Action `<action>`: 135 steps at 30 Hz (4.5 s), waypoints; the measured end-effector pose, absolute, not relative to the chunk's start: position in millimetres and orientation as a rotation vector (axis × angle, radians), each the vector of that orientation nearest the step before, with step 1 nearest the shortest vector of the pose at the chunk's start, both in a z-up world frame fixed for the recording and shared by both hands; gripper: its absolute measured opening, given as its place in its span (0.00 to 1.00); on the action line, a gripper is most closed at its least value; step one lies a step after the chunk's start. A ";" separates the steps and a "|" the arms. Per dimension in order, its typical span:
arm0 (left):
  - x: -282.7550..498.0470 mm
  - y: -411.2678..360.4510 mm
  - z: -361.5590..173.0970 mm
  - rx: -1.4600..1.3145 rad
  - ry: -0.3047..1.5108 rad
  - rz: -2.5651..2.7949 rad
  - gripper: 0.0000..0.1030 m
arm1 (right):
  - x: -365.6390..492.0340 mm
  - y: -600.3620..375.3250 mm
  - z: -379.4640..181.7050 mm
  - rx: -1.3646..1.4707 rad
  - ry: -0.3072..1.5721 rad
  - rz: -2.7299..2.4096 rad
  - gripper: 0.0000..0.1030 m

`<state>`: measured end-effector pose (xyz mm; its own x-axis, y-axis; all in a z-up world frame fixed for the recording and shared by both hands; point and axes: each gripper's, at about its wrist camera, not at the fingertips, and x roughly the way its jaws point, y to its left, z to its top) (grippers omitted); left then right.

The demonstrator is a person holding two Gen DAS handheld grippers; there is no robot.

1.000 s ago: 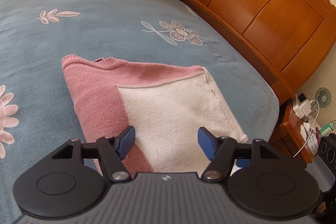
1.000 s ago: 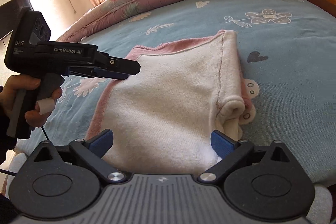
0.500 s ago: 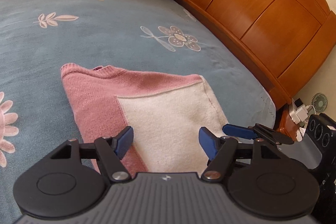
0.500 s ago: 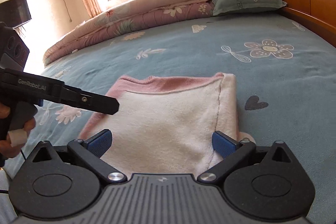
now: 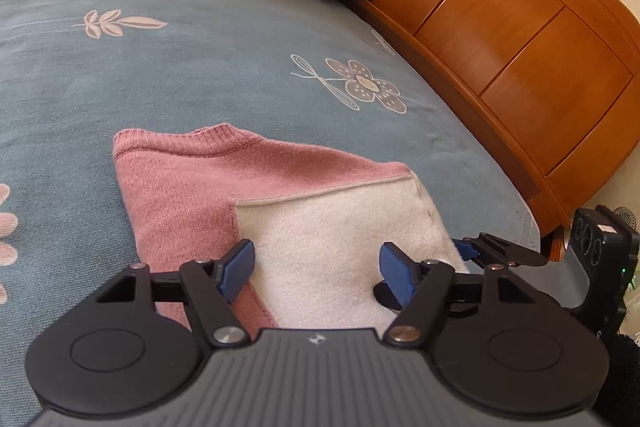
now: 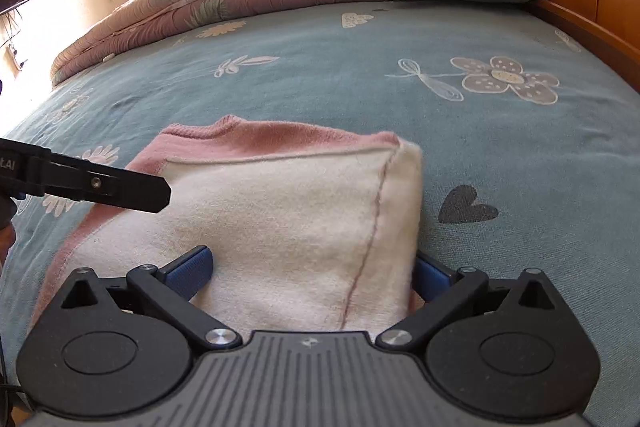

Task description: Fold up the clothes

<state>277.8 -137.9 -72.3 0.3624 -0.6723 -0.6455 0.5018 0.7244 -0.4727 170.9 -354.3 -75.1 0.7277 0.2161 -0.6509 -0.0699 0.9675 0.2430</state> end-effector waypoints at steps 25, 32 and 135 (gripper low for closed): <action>241.8 -109.7 -44.9 -0.333 0.943 -0.734 0.63 | 123.8 -351.3 -30.1 0.114 0.647 0.172 1.00; 217.7 -112.8 -56.3 -0.297 0.985 -0.665 0.67 | 64.9 -328.4 -28.6 0.124 0.665 0.199 1.00; 195.3 -139.5 -40.9 -0.133 1.074 -0.822 0.86 | 33.1 -300.9 -40.8 0.219 0.778 0.201 1.00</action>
